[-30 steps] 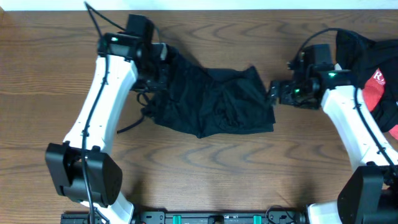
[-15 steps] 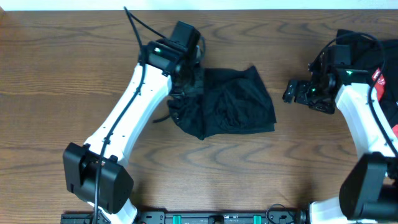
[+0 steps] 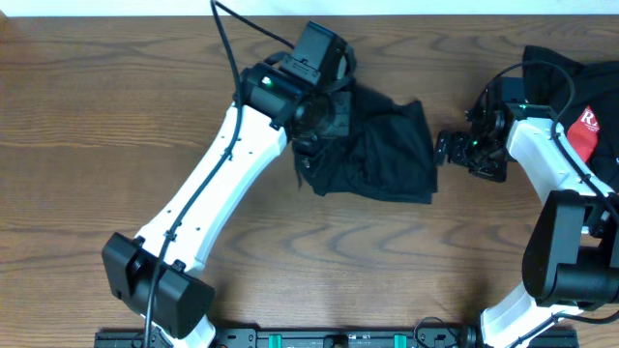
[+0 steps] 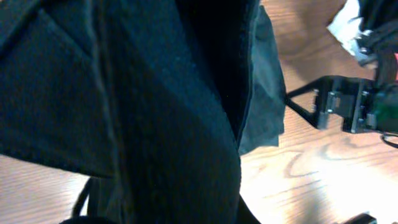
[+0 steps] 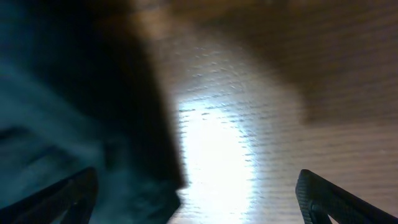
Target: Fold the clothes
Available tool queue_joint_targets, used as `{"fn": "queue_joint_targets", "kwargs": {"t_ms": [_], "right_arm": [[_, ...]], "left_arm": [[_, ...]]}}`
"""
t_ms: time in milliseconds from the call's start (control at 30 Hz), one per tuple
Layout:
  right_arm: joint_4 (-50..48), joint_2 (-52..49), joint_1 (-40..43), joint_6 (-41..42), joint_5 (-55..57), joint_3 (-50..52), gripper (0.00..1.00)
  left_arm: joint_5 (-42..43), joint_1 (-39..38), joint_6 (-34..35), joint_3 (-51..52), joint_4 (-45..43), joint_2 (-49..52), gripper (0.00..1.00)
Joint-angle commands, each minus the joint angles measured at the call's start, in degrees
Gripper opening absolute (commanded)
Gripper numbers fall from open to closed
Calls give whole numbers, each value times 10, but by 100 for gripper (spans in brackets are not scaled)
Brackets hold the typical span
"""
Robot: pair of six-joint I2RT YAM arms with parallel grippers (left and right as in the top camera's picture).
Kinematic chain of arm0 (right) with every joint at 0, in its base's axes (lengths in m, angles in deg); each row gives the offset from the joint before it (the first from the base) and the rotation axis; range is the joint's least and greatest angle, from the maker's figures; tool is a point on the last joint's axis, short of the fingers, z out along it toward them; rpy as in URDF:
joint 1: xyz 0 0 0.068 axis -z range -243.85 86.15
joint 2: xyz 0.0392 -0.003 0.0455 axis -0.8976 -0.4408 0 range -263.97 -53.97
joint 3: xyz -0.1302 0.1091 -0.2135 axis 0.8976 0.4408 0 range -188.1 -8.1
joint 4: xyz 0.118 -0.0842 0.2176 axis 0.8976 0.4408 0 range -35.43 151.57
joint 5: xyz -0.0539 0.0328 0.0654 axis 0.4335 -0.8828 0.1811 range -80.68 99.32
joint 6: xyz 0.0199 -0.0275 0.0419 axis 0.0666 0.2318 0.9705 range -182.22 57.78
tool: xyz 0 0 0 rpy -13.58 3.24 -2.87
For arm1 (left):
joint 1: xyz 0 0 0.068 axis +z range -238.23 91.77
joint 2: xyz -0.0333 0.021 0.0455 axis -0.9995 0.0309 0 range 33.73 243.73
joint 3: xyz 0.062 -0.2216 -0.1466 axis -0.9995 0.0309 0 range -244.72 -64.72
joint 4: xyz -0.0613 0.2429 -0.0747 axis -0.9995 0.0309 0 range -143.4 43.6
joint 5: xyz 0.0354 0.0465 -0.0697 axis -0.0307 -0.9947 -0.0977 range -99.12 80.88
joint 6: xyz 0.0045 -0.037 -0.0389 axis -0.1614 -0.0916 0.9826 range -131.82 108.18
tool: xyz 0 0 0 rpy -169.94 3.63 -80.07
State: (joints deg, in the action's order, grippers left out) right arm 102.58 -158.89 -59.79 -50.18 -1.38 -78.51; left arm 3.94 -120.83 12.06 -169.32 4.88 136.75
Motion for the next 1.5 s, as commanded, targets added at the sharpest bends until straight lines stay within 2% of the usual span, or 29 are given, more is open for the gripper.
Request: {"fn": "queue_joint_targets", "kwargs": {"t_ms": [0,1133,1467], "right_arm": [[-4,-2,4,8,-30,-7,99],[-16,-3,-75,12,-75,-7,99],[-22,-3,-114,12,-84,-7,99]], "left_arm": [[-12,-12,20,-18,-9,-10,6],[-52,-15,131,-17,-88,48,7],[-52,-38,150,-17,-113,53,7]]}}
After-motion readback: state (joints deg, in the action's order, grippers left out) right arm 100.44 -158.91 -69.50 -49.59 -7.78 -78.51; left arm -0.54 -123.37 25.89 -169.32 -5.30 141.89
